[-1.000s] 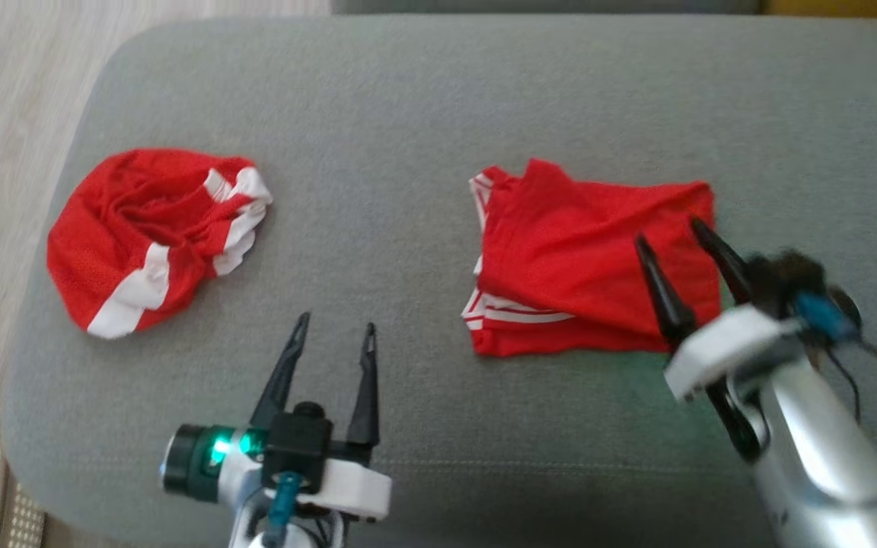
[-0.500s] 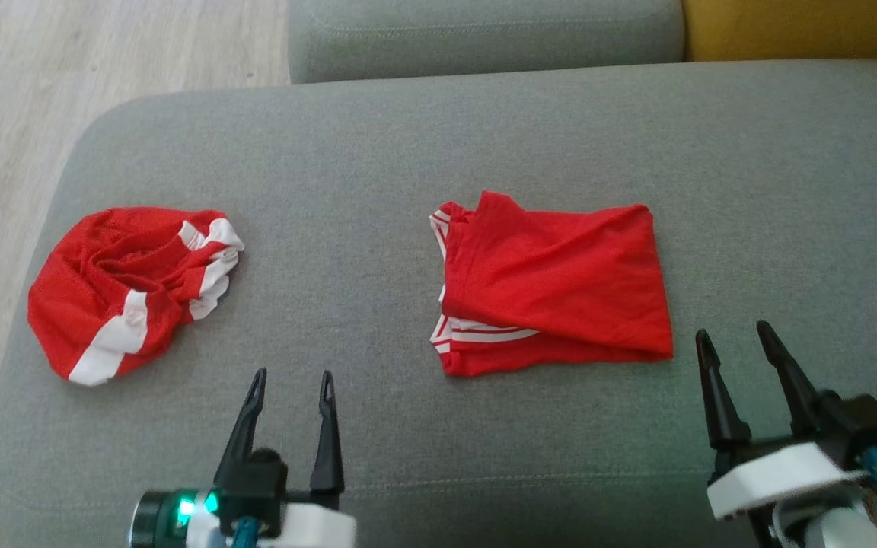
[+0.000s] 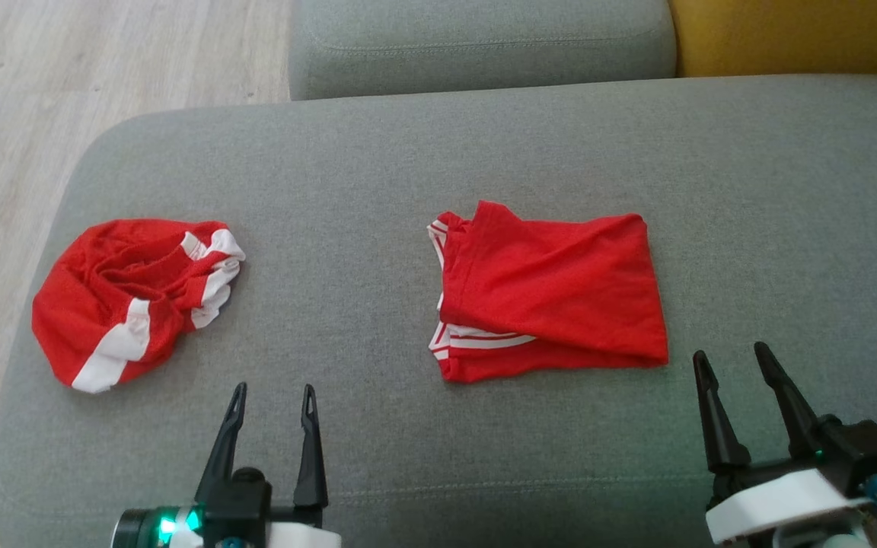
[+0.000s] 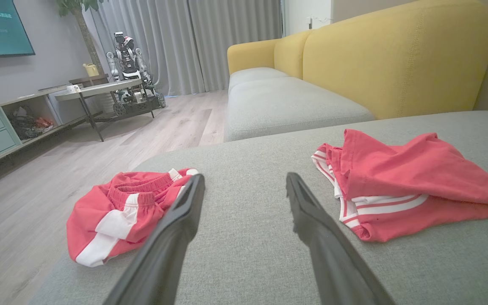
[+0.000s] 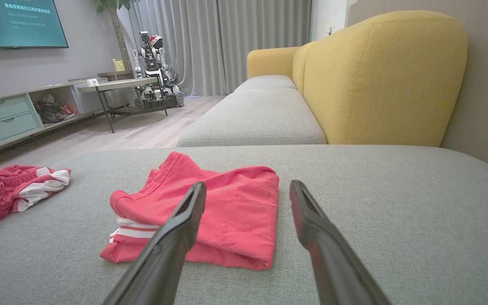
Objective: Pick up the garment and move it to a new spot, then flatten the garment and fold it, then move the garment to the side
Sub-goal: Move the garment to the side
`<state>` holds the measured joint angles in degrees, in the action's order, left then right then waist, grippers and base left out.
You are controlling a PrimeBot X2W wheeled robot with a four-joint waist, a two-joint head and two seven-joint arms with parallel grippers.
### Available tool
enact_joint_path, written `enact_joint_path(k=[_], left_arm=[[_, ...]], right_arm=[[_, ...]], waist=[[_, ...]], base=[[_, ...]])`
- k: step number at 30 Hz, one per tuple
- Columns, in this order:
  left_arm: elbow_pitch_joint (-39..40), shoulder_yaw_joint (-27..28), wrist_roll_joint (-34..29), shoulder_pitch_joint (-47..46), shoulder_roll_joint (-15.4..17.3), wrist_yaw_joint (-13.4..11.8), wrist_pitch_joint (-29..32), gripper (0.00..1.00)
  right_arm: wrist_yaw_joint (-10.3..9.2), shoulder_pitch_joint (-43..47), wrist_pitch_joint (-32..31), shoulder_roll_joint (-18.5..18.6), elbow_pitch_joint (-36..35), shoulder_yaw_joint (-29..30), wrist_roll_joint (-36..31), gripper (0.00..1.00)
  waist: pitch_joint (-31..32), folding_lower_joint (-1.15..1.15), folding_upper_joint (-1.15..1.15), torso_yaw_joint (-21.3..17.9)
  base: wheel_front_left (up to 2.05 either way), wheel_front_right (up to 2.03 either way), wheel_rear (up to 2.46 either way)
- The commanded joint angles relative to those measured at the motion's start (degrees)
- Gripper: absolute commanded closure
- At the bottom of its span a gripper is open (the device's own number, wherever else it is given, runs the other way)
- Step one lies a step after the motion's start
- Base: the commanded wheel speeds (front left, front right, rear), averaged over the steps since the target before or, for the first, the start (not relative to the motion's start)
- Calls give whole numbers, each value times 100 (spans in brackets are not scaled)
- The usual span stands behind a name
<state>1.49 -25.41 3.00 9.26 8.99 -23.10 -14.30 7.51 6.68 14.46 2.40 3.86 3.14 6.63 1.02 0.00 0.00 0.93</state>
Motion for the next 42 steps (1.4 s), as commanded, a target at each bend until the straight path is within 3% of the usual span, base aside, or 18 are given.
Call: enact_joint_path(k=[1,29,36,42], left_arm=[[182,205,-82,-166,35,47,-70,0],[104,204,-243,-114,-5,176,-70,0],[69,-16,-346,-413,-91,276,-70,0],[-34,-276,-392,-735,-222,349,-70,0]], right_arm=[[-2,-54,53,48,-216,-159,41,0],[-2,-128,53,48,-46,-223,263,0],[-2,-1696,53,48,1793,0,955,0],[-2,-3183,-363,80,3552,509,892,0]], waist=[[14,0,0,-5],[-71,0,0,58],[-609,0,0,262],[-969,0,0,514]], base=[[0,0,0],[0,0,0],[0,0,0],[0,0,0]])
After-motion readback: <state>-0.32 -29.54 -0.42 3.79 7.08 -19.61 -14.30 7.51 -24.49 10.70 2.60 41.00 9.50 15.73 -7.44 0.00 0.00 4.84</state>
